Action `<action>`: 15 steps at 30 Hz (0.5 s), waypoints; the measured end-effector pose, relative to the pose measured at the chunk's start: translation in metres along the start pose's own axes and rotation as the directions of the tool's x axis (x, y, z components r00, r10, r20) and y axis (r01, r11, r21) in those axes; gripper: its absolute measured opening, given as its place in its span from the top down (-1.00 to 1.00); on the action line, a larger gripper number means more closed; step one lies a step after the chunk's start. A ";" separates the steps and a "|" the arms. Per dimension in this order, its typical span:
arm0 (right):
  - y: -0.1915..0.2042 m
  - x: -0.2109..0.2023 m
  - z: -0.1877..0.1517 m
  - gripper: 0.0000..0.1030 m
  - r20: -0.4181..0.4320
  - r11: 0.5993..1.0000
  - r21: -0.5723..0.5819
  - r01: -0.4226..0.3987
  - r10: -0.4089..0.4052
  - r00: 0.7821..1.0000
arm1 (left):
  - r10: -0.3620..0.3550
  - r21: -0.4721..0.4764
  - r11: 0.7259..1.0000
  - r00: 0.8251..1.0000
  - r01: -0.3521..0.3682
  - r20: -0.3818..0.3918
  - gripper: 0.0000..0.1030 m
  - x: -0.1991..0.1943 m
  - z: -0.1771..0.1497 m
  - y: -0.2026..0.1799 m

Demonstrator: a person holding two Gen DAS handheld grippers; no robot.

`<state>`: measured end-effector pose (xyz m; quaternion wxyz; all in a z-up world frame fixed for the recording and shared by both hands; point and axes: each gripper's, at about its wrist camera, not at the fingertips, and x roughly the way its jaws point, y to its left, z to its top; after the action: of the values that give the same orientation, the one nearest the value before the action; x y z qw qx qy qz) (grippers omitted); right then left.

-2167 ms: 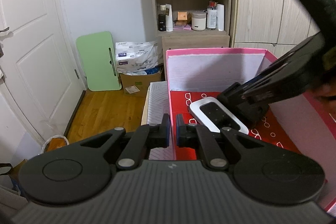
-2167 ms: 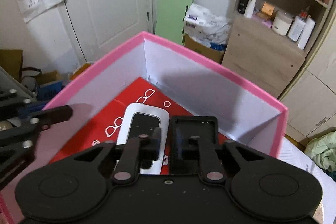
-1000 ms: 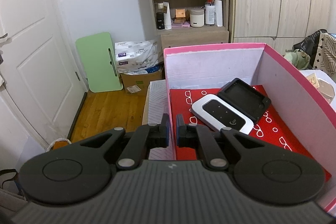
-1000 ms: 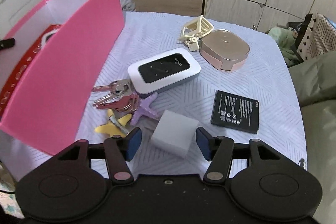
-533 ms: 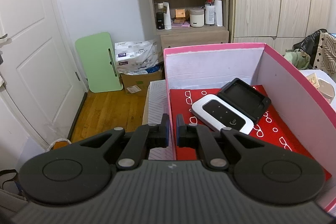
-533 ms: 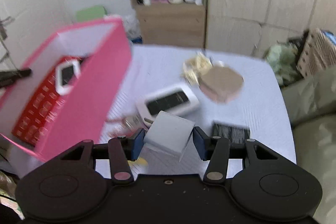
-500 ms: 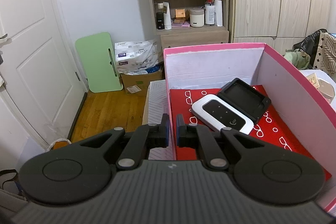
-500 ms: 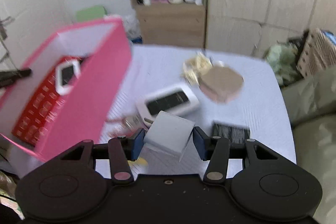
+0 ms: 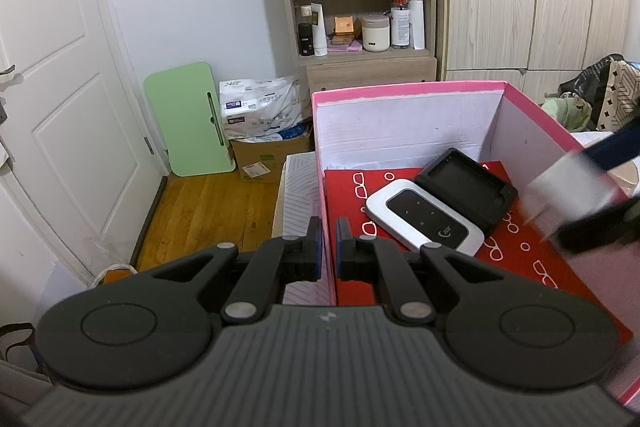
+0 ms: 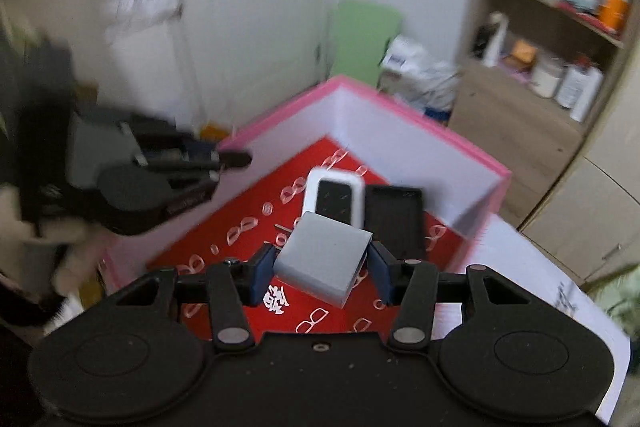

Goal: Organize rigid objects
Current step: 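Place the charger cube in the box and open the right gripper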

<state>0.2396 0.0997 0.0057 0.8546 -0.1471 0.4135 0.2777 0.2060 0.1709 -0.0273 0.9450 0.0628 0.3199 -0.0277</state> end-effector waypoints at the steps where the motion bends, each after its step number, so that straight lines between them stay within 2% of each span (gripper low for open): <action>1: 0.003 0.012 0.002 -0.07 -0.033 1.000 -0.022 0.003 -0.004 0.999 | 0.004 0.003 1.000 1.000 -0.004 -0.001 0.90 0.000 0.000 -0.001; 5: 0.008 0.050 0.003 -0.07 -0.162 0.995 -0.096 0.021 -0.037 0.986 | 0.004 0.005 1.000 1.000 -0.004 -0.005 0.90 -0.001 -0.001 0.000; 8: 0.007 0.064 -0.006 -0.07 -0.214 0.989 -0.132 0.061 -0.089 0.973 | 0.000 0.003 1.000 1.000 0.000 -0.005 0.90 -0.002 -0.001 0.001; 10: 0.007 0.065 -0.009 -0.04 -0.206 0.985 -0.154 0.079 -0.110 0.972 | 0.001 0.003 1.000 1.000 -0.001 -0.005 0.90 -0.001 -0.001 0.001; 12: 0.012 0.058 -0.011 -0.19 -0.152 0.975 -0.185 0.125 -0.155 0.976 | -0.001 0.001 1.000 1.000 0.001 -0.005 0.90 -0.001 0.000 0.001; 15: 0.014 0.034 -0.014 -0.22 -0.067 0.976 -0.168 0.141 -0.154 0.986 | -0.009 -0.010 1.000 1.000 0.009 -0.003 0.90 -0.001 -0.001 0.004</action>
<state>0.2399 0.1159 -0.0300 0.8409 -0.2573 0.4109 0.2404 0.2051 0.1752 -0.0270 0.9446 0.0568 0.3218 -0.0301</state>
